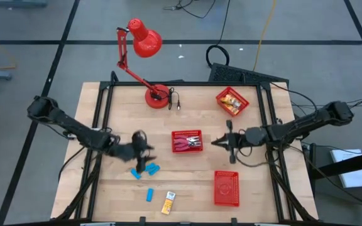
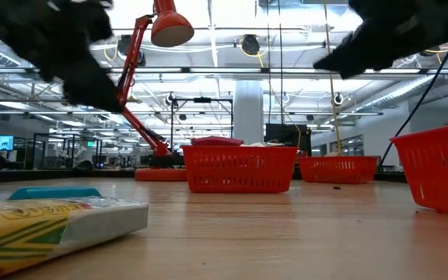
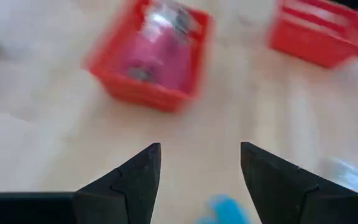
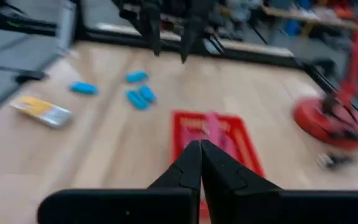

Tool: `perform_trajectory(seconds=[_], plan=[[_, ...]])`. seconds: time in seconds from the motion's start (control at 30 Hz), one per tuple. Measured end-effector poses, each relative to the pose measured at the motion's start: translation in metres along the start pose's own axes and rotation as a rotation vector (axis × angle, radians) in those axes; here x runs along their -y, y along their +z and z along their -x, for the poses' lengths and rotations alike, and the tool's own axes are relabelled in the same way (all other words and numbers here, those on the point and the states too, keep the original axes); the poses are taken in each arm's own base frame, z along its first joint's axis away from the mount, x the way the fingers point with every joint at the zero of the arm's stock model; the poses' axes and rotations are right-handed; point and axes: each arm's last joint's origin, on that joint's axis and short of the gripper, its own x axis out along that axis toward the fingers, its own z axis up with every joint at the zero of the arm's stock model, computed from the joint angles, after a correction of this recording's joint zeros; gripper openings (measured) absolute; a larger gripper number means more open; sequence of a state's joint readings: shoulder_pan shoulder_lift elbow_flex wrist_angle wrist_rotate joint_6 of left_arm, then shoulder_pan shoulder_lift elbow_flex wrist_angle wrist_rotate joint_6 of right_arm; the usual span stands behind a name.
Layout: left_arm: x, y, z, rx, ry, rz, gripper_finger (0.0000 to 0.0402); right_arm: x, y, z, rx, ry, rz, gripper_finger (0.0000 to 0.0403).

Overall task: Pick & Place School Supplies
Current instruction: Put the yellow crayon box into the top red bin

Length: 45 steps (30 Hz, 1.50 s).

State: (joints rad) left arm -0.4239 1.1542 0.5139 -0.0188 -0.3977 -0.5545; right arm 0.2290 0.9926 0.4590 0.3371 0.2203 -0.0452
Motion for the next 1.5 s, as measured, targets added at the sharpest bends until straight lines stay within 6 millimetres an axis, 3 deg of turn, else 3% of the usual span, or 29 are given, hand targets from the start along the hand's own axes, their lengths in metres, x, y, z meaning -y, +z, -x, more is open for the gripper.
perform_trajectory(seconds=[0.13, 0.23, 0.57, 0.77, 1.03, 1.3, 1.5], plan=[[0.045, -0.002, 0.009, -0.028, -0.097, 0.053, 0.0225, -0.015, 0.001, -0.004, 0.035, 0.073, 0.012, 0.0008], [0.076, -0.008, 0.004, -0.077, -0.136, 0.071, 0.0225, -0.021, -0.004, -0.008, 0.002, 0.101, -0.018, 0.0036], [0.151, -0.026, -0.059, -0.341, -0.152, 0.19, 0.0225, -0.048, -0.014, -0.011, -0.044, 0.266, -0.061, 0.0215], [0.183, -0.014, -0.08, -0.356, -0.123, 0.28, 0.0225, -0.072, -0.017, 0.001, -0.071, 0.334, -0.037, 0.0254], [0.196, -0.012, -0.095, -0.5, 0.116, 0.414, 0.0225, -0.099, -0.026, 0.02, -0.1, 0.331, 0.095, 0.0255], [0.203, -0.007, -0.096, -0.489, 0.131, 0.543, 0.0225, -0.112, -0.03, 0.031, -0.111, 0.38, 0.142, 0.0254], [0.198, -0.014, -0.107, -0.551, 0.164, 0.572, 0.0226, -0.116, -0.031, 0.036, -0.103, 0.362, 0.171, 0.0254]])
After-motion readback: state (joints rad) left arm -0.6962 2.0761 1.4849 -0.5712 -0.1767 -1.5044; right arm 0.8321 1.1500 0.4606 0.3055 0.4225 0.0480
